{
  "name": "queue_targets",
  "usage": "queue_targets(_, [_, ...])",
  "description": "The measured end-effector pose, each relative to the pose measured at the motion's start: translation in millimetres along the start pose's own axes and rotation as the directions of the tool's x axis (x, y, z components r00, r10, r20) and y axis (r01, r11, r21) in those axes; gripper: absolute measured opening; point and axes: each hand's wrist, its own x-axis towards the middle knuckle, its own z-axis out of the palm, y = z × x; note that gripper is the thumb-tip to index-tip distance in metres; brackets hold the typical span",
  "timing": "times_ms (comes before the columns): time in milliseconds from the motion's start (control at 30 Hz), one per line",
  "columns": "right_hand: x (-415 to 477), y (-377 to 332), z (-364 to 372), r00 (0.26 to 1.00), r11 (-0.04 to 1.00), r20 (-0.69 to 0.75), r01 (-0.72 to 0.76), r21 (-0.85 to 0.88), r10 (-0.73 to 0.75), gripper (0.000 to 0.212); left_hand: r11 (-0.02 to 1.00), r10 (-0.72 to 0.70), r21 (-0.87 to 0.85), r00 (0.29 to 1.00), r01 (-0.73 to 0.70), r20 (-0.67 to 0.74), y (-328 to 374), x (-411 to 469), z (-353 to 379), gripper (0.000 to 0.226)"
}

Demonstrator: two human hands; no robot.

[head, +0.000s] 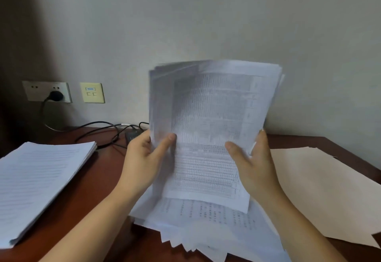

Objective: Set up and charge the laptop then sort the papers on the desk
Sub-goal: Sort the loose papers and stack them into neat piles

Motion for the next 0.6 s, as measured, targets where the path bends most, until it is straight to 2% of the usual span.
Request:
queue_targets(133, [7.0, -6.9, 13.1, 1.000, 0.999, 0.023, 0.021, -0.027, -0.021, 0.046, 1.000, 0.016, 0.012, 0.998, -0.015, -0.062, 12.6, 7.8, -2.5, 0.008])
queue_targets(233, [4.5, -3.6, 22.3, 0.999, 1.000, 0.032, 0.005, -0.013, -0.004, 0.044, 0.997, -0.082, -0.010, 0.994, 0.081, -0.075, 4.2, 11.0, -4.3, 0.008])
queue_targets(367, [1.7, -1.0, 33.2, 0.994, 0.996, 0.105, -0.032, -0.084, 0.041, 0.047, 0.980, -0.194, 0.052, 0.981, 0.194, -0.007, -11.2, 7.0, -7.5, 0.020])
queue_targets(500, [15.7, -20.6, 44.4, 0.984, 0.995, 0.177, -0.018, -0.094, 0.034, 0.048, 0.971, -0.201, 0.116, 0.976, 0.210, -0.090, 4.0, 13.5, -28.4, 0.017])
queue_targets(600, [21.1, -32.1, 67.6, 0.964, 0.992, 0.237, -0.102, -0.075, 0.117, 0.043, 0.951, -0.223, 0.183, 0.964, 0.248, -0.145, 15.3, 21.3, -60.2, 0.018])
